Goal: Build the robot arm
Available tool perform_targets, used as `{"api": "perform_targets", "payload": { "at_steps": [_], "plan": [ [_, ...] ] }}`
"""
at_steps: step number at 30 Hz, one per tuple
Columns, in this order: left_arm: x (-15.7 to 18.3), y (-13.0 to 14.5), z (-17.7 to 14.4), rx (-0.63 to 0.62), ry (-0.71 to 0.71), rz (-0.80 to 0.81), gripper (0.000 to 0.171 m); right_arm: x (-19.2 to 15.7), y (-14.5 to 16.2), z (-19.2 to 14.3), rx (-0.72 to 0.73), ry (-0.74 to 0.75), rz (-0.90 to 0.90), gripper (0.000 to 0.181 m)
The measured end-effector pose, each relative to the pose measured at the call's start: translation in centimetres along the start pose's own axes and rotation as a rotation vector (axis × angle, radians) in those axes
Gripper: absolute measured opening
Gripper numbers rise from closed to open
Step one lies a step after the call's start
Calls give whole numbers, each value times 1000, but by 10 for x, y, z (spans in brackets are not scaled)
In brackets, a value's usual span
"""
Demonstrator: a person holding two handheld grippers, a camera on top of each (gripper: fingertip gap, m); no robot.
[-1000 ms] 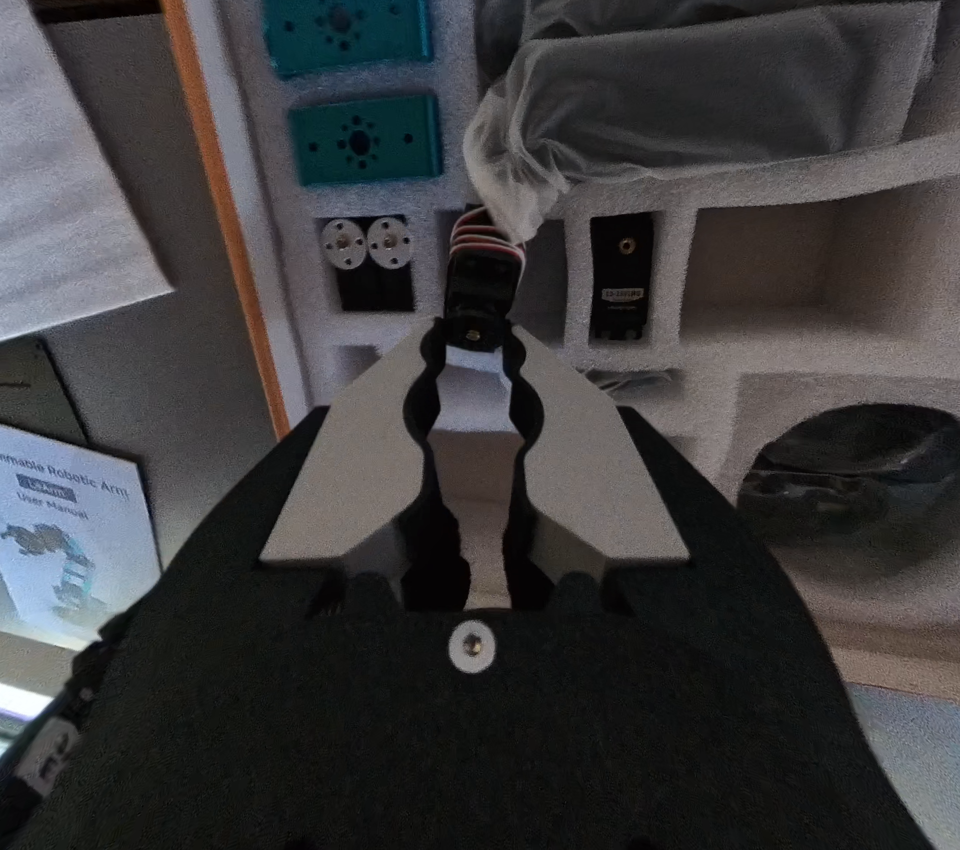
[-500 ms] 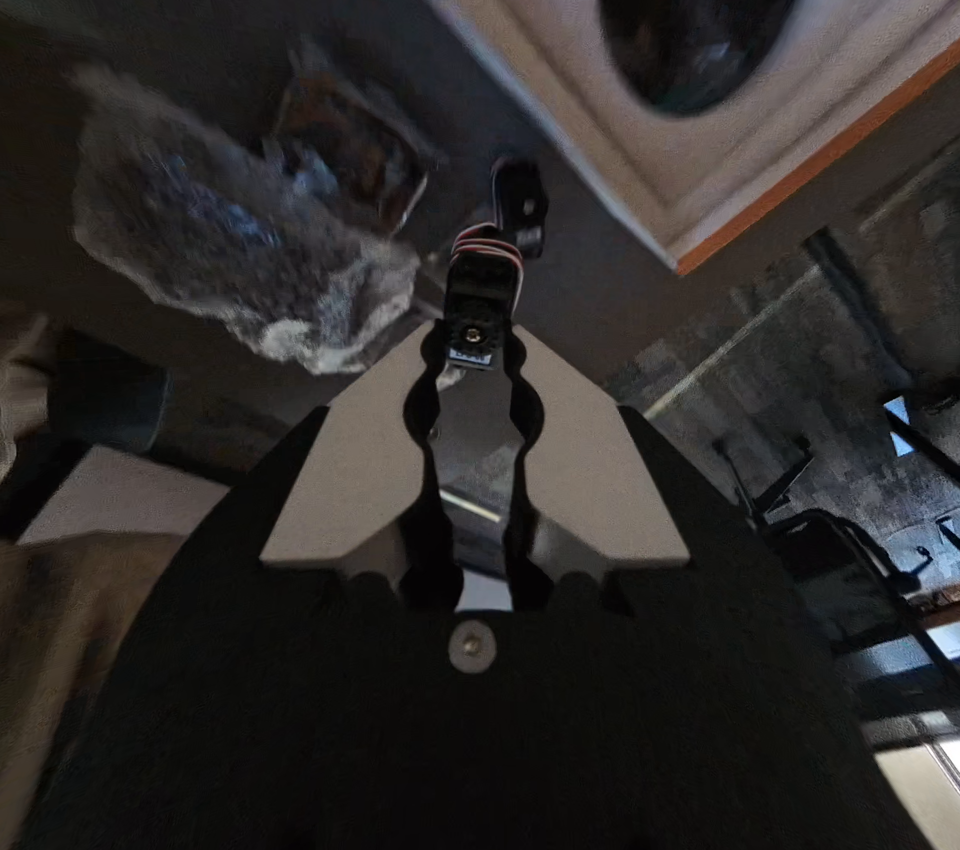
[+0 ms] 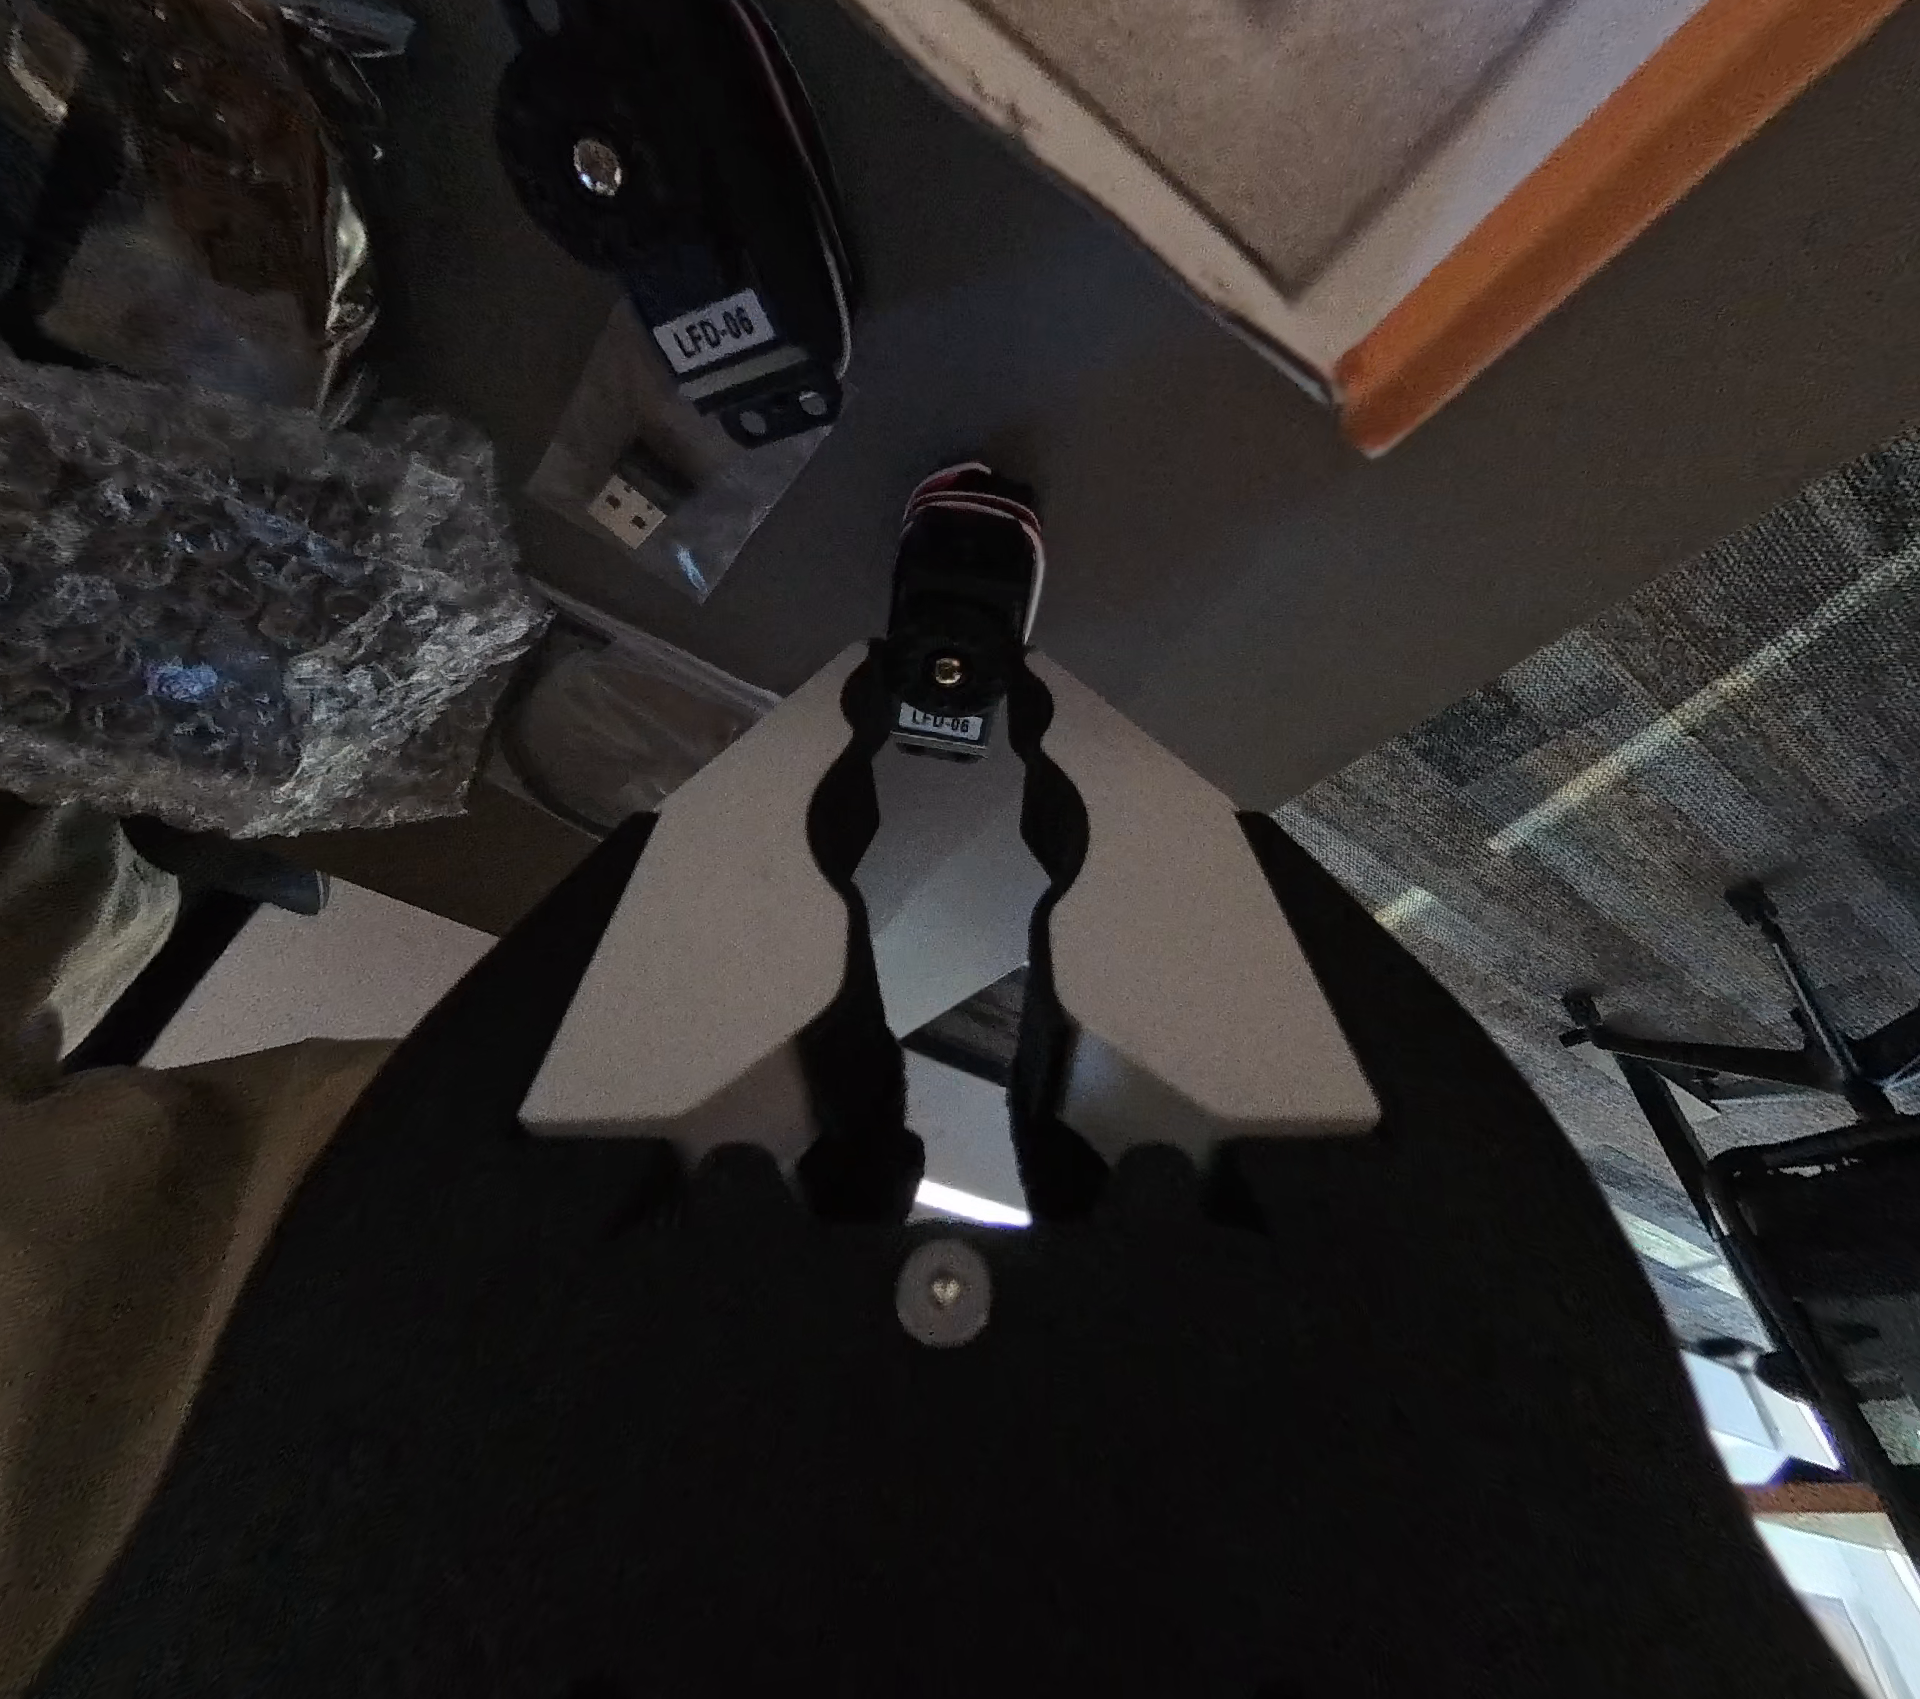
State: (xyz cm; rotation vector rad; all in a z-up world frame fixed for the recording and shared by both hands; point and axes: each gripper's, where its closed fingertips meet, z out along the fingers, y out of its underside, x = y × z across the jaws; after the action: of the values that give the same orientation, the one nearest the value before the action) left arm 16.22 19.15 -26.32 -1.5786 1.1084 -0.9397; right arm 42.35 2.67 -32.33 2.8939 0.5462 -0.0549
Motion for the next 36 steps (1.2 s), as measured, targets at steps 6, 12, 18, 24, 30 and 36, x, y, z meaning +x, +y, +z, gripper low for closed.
{"api": "perform_targets", "payload": {
  "at_steps": [6, 12, 18, 24, 30, 36],
  "plan": [
    [1, 0, -1, 3, 2, -8, 15, -2, -6, 0, 18, 7, -30, 30],
    [3, 0, -1, 3, 10, -20, 15, -4, -8, -12, 127, 44, -43, 46],
    [2, -1, -3, 13, 2, -23, 15, -31, -84, -109, 719, -16, -128, 51],
    [-8, -3, -8, 26, -47, -23, 18, -12, -144, -153, 993, 78, -84, 56],
    [-50, 1, -19, 21, -200, -187, 29, 81, -129, -99, 981, 94, 295, 54],
    [-43, 11, -8, -17, -137, -424, 45, 69, -119, -76, 1090, -229, 414, 41]
  ]
}}
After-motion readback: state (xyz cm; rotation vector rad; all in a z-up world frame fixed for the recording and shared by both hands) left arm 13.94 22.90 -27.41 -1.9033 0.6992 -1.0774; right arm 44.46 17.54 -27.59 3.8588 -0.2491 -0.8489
